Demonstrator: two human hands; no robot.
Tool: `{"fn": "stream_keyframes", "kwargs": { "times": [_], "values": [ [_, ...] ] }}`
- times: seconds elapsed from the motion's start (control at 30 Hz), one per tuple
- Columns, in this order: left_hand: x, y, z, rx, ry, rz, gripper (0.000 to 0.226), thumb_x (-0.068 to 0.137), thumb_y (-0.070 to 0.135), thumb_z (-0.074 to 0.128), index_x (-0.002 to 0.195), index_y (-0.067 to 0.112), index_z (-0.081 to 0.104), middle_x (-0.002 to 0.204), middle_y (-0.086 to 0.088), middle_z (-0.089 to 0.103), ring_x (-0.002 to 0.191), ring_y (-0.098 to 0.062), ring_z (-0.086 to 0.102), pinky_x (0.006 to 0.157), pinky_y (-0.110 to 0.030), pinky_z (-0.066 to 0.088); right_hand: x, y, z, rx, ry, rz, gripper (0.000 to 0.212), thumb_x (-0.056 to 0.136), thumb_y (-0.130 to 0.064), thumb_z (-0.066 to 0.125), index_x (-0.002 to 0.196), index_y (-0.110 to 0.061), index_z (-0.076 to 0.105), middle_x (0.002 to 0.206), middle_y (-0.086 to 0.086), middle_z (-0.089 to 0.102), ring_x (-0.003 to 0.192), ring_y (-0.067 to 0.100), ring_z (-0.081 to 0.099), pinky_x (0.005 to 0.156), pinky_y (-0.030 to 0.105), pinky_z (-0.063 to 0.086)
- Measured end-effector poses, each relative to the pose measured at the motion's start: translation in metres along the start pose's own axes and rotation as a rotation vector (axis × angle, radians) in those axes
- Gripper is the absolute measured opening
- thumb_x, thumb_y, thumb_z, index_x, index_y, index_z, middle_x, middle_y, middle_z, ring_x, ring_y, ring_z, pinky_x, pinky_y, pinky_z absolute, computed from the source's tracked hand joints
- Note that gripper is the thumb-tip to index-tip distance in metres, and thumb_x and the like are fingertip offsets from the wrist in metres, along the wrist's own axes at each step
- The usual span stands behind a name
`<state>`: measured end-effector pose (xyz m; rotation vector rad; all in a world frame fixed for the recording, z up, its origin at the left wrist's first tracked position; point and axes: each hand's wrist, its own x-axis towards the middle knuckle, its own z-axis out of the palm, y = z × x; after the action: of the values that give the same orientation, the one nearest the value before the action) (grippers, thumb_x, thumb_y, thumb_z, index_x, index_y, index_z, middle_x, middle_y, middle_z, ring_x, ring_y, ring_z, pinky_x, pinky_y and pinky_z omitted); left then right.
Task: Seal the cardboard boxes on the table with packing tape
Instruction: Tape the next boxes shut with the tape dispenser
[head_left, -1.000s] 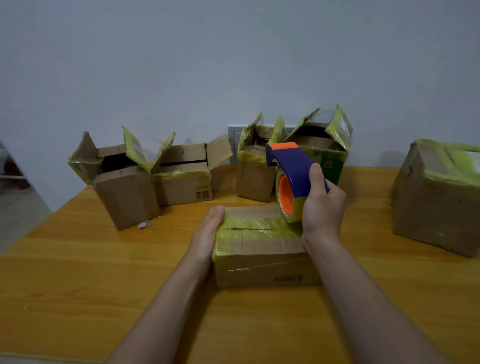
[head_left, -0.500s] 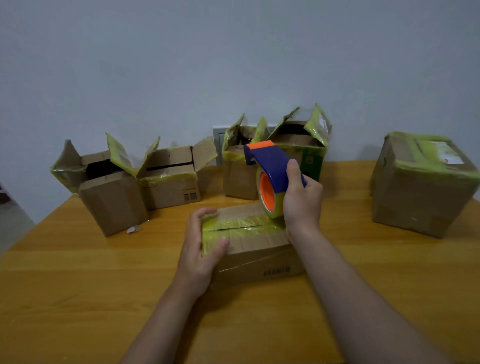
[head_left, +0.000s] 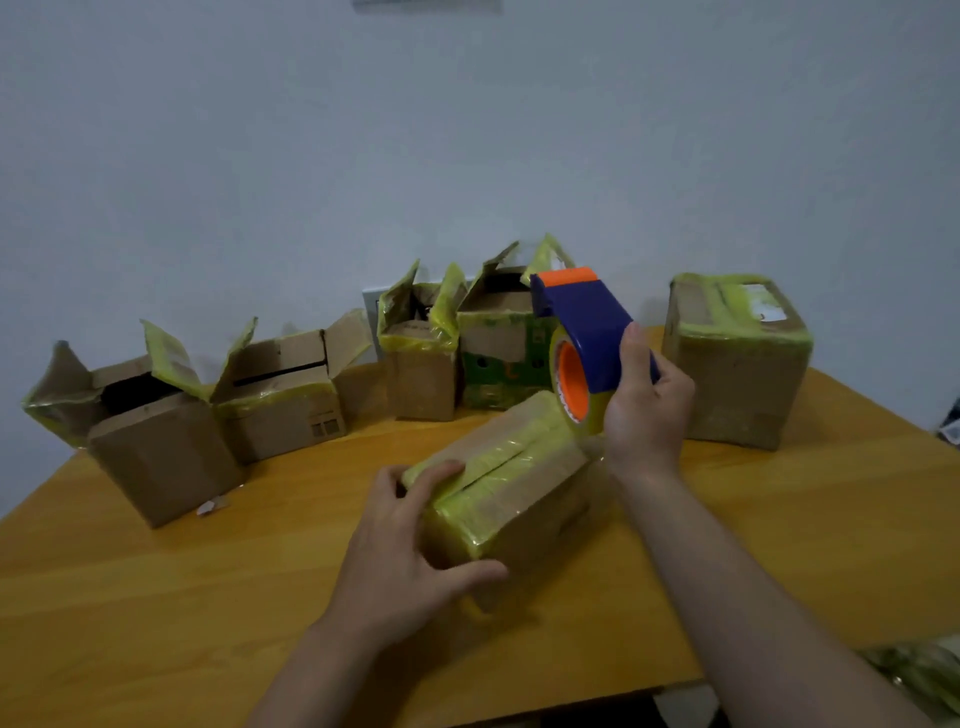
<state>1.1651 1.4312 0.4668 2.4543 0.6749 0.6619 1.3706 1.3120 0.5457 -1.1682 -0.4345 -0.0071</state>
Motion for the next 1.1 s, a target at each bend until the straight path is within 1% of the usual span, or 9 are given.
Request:
{"fn": "stream_keyframes", "kwargs": {
  "times": [0.1, 0.23, 0.37, 0.5, 0.6, 0.73, 0.87, 1.0, 1.1],
  "values": [
    [0.02, 0.024, 0.023, 0.074, -0.005, -0.01, 0.112, 0.045, 0.1, 0.064, 0.145, 0.065, 0.029, 0.126, 0.021, 0.017, 0.126, -0.009, 0.03, 0.108, -0.035, 0.042, 0.009, -0.005, -0.033, -0.043, 0.086, -0.044, 0.043, 0.105, -0.041, 0.046, 0.118, -0.007, 0.069, 0.092, 0.0, 0.072, 0.074, -0.006, 0.065, 0.056, 0.009, 0.047],
    [0.046, 0.051, 0.046, 0.146, -0.085, 0.003, 0.111, 0.055, 0.094, 0.065, 0.15, 0.063, 0.017, 0.143, 0.011, 0.021, 0.138, -0.021, 0.033, 0.112, -0.041, 0.045, 0.018, -0.003, -0.067, -0.086, 0.181, -0.055, 0.043, 0.105, -0.04, 0.046, 0.115, -0.005, 0.07, 0.089, -0.002, 0.07, 0.072, -0.008, 0.063, 0.055, 0.008, 0.045],
    [0.068, 0.07, 0.064, 0.224, -0.104, 0.031, 0.106, 0.065, 0.091, 0.061, 0.154, 0.059, 0.012, 0.149, 0.003, 0.024, 0.139, -0.024, 0.035, 0.112, -0.043, 0.046, 0.02, 0.003, -0.086, -0.101, 0.21, -0.044, 0.042, 0.105, -0.042, 0.046, 0.115, -0.009, 0.069, 0.091, 0.0, 0.071, 0.074, -0.006, 0.065, 0.055, 0.009, 0.047],
    [0.088, 0.085, 0.079, 0.293, -0.076, 0.014, 0.106, 0.069, 0.09, 0.057, 0.157, 0.051, 0.013, 0.15, -0.003, 0.025, 0.14, -0.026, 0.034, 0.108, -0.042, 0.048, 0.022, 0.008, -0.093, -0.108, 0.198, -0.028, 0.036, 0.104, -0.043, 0.048, 0.11, -0.014, 0.069, 0.091, -0.001, 0.071, 0.077, -0.001, 0.067, 0.054, 0.011, 0.049],
    [0.095, 0.094, 0.089, 0.317, -0.036, -0.025, 0.106, 0.067, 0.093, 0.056, 0.156, 0.051, 0.014, 0.151, -0.003, 0.025, 0.14, -0.026, 0.034, 0.107, -0.041, 0.049, 0.025, 0.012, -0.097, -0.108, 0.19, -0.024, 0.03, 0.103, -0.041, 0.049, 0.103, -0.02, 0.069, 0.086, -0.005, 0.071, 0.076, 0.001, 0.067, 0.053, 0.012, 0.048],
    [0.092, 0.095, 0.098, 0.345, 0.065, -0.046, 0.108, 0.059, 0.101, 0.052, 0.148, 0.047, 0.023, 0.132, 0.003, 0.029, 0.128, -0.017, 0.039, 0.095, -0.031, 0.051, 0.03, 0.016, -0.103, -0.112, 0.183, -0.017, 0.027, 0.102, -0.043, 0.049, 0.103, -0.024, 0.068, 0.087, -0.005, 0.072, 0.08, 0.004, 0.068, 0.054, 0.013, 0.05],
    [0.099, 0.1, 0.107, 0.385, 0.102, -0.086, 0.111, 0.053, 0.106, 0.046, 0.142, 0.042, 0.027, 0.126, 0.005, 0.03, 0.123, -0.016, 0.041, 0.087, -0.028, 0.053, 0.035, 0.021, -0.105, -0.121, 0.186, 0.001, 0.023, 0.101, -0.045, 0.049, 0.098, -0.03, 0.066, 0.084, -0.012, 0.072, 0.085, 0.003, 0.069, 0.054, 0.014, 0.051],
    [0.113, 0.105, 0.117, 0.38, 0.096, -0.126, 0.116, 0.052, 0.105, 0.043, 0.146, 0.039, 0.025, 0.133, 0.0, 0.032, 0.126, -0.019, 0.042, 0.091, -0.031, 0.055, 0.038, 0.025, -0.106, -0.123, 0.188, 0.02, 0.028, 0.098, -0.049, 0.048, 0.105, -0.029, 0.065, 0.09, -0.009, 0.072, 0.088, 0.004, 0.068, 0.056, 0.015, 0.053],
    [0.132, 0.11, 0.127, 0.383, 0.081, -0.134, 0.114, 0.06, 0.099, 0.05, 0.15, 0.035, 0.025, 0.137, -0.004, 0.033, 0.128, -0.023, 0.042, 0.097, -0.035, 0.054, 0.038, 0.026, -0.106, -0.126, 0.182, 0.02, 0.029, 0.096, -0.05, 0.048, 0.105, -0.028, 0.066, 0.092, -0.006, 0.072, 0.087, 0.004, 0.068, 0.055, 0.014, 0.053]
  ]
}}
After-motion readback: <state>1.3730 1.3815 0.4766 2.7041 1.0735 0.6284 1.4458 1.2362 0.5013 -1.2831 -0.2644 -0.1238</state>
